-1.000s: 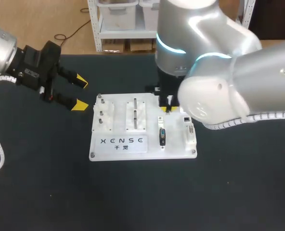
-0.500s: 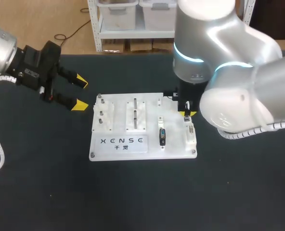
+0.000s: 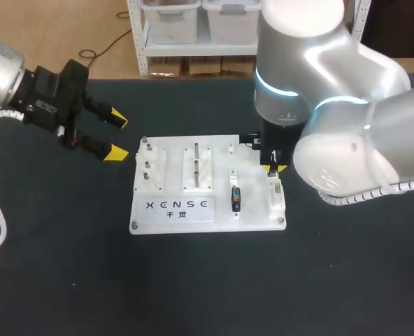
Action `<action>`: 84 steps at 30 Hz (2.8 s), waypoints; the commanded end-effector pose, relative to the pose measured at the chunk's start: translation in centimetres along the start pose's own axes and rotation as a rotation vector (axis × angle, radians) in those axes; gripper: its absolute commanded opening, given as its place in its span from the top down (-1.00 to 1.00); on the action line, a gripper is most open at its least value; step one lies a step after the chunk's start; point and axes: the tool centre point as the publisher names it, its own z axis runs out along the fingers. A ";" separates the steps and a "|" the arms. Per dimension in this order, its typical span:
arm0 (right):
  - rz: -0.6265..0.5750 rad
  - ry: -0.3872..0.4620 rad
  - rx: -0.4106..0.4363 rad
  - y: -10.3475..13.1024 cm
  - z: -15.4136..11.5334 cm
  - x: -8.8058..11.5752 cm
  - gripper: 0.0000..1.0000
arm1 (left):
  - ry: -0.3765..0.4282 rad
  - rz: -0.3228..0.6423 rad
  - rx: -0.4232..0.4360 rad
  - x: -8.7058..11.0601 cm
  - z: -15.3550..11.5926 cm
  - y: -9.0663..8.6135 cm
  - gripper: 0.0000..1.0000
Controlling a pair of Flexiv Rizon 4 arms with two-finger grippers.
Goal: Insert the USB connector, Ethernet cable, and multi-pin plug into their matching sockets one by one.
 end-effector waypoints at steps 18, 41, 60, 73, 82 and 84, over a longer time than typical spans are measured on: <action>-0.012 -0.004 -0.001 0.4 0.8 -0.6 1.00 | -0.004 0.003 -0.001 0.1 0.0 0.0 -1.00; 0.023 0.031 0.046 0.2 2.6 -0.6 0.74 | -0.004 0.003 -0.001 0.1 0.0 0.0 -1.00; -0.055 -0.071 0.015 4.2 -3.5 1.0 -1.00 | -0.004 0.003 -0.001 0.1 0.0 0.0 -1.00; -0.102 0.027 0.007 6.0 -0.4 5.2 -1.00 | -0.004 0.003 -0.001 0.1 0.0 0.0 -1.00; -0.118 0.060 0.005 6.8 0.3 6.3 0.03 | -0.004 0.003 -0.001 0.1 0.0 0.0 -1.00; -0.121 0.063 0.006 6.9 0.4 6.5 0.15 | -0.004 0.003 -0.001 0.1 0.0 0.0 -1.00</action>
